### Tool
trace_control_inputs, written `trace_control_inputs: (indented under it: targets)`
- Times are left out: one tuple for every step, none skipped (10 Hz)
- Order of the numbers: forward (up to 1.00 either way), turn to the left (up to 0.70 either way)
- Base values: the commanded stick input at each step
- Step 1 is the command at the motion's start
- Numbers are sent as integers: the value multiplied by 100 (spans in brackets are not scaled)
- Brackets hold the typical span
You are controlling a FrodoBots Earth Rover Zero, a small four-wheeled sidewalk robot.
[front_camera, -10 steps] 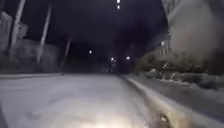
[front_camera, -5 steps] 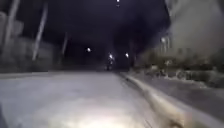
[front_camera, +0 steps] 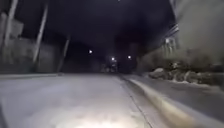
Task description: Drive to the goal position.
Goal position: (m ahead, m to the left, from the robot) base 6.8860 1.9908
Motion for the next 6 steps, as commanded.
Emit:
trace_control_inputs:
  targets:
    - [70, 0]
    - [70, -6]
    - [70, -18]
    - [70, -29]
    - [70, -35]
    - [70, -35]
